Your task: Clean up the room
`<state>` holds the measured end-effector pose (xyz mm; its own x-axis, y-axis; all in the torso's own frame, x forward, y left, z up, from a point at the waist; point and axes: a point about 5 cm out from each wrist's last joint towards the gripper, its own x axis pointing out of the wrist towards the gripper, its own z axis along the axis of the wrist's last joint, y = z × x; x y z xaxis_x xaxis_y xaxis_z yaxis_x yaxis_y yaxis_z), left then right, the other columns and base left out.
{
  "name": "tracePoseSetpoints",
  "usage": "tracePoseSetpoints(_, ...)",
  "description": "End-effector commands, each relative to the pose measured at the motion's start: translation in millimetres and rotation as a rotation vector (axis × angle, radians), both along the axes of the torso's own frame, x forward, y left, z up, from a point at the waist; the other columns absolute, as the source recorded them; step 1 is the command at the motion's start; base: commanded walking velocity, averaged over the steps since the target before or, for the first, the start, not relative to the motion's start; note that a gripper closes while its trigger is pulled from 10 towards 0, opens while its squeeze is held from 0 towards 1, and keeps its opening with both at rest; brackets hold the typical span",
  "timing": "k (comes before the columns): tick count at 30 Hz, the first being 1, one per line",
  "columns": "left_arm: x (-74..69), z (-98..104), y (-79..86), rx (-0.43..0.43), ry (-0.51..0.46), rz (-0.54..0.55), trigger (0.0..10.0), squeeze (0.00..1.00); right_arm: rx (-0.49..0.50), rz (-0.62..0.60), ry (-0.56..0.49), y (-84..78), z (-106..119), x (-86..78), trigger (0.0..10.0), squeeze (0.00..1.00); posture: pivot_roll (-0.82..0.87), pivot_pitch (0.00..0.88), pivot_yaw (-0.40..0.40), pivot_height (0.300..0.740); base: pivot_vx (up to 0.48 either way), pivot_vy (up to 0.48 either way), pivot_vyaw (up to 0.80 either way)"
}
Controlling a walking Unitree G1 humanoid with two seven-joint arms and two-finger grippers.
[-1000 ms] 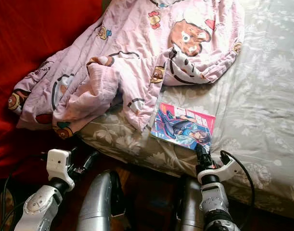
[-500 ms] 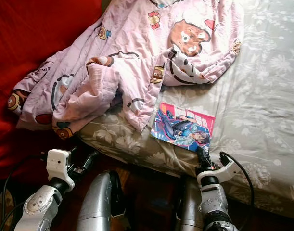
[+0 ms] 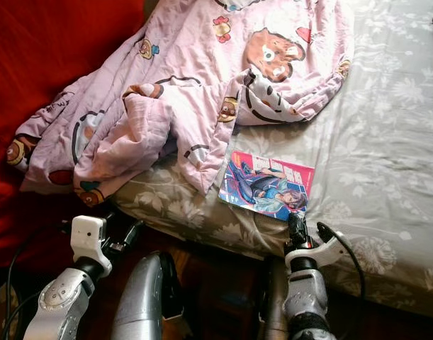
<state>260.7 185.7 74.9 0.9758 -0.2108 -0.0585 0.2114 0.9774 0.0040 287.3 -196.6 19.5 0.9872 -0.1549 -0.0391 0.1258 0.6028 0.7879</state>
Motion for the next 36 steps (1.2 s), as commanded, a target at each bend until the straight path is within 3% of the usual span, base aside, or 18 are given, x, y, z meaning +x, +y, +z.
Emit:
tracePoseSetpoints(1, -5.3, -10, 3.7, 0.013, 0.038, 0.016, 10.0, 0.0, -0.005, -0.069, 0.029, -7.7, -7, -11.8, 0.0, 0.0, 0.14, 0.288, 0.085, 0.575, 0.0, 0.0, 0.0)
tracePoseSetpoints(4, -2.9, -11, 0.5, 0.005, 0.036, 0.017, 10.0, 0.0, -0.025, -0.105, 0.021, -5.1, -5, -22.2, 0.0, 0.0, 0.13, 0.284, 0.08, 0.575, 0.0, 0.0, 0.0)
tracePoseSetpoints(12, -0.7, -13, 0.4, 0.004, 0.03, 0.025, 10.0, 0.0, -0.057, -0.176, -0.028, -10.0, 16, -19.7, 0.0, 0.0, 0.13, 0.266, 0.067, 0.575, 0.0, 0.0, 0.0)
tracePoseSetpoints(15, 1.6, -13, 0.0, 0.003, 0.023, 0.032, 10.0, 0.0, 0.066, -0.286, -0.037, -17.8, 26, -21.1, 0.0, 0.0, 0.12, 0.259, 0.062, 0.575, 0.0, 0.0, 0.0)
tracePoseSetpoints(19, 2.4, -13, -1.7, 0.001, 0.021, 0.03, 10.0, 0.0, 0.102, -0.302, -0.058, -19.5, 31, -20.6, 0.0, 0.0, 0.12, 0.256, 0.062, 0.575, 0.0, 0.0, 0.0)
tracePoseSetpoints(20, 2.8, -14, -2.7, 0.0, 0.018, 0.028, 10.0, 0.0, 0.248, -0.35, -0.042, -23.9, 25, -22.3, 0.0, 0.0, 0.11, 0.253, 0.06, 0.575, 0.0, 0.0, 0.0)
tracePoseSetpoints(22, 3.1, -14, -3.2, 0.0, 0.016, 0.028, 10.0, 0.0, 0.323, -0.378, 0.0, -26.9, 16, -25.4, 0.0, 0.0, 0.11, 0.25, 0.057, 0.575, 0.0, 0.0, 0.0)
tracePoseSetpoints(27, 3.5, -14, -3.5, 0.0, 0.01, 0.032, 10.0, 0.0, 0.308, -0.36, 0.116, -25.5, -7, -34.6, 0.0, 0.0, 0.12, 0.251, 0.053, 0.575, 0.0, 0.0, 0.0)
tracePoseSetpoints(34, 1.7, -17, -2.5, 0.003, 0.011, 0.035, 10.0, 0.0, 0.357, -0.391, 0.23, -23.5, -27, -44.0, 0.0, 0.0, 0.11, 0.254, 0.052, 0.575, 0.0, 0.0, 0.0)
tracePoseSetpoints(36, 1.6, -17, -3.1, 0.003, 0.011, 0.034, 10.0, 0.0, 0.328, -0.332, 0.253, -17.9, -30, -41.5, 0.0, 0.0, 0.11, 0.255, 0.052, 0.575, 0.0, 0.0, 0.0)
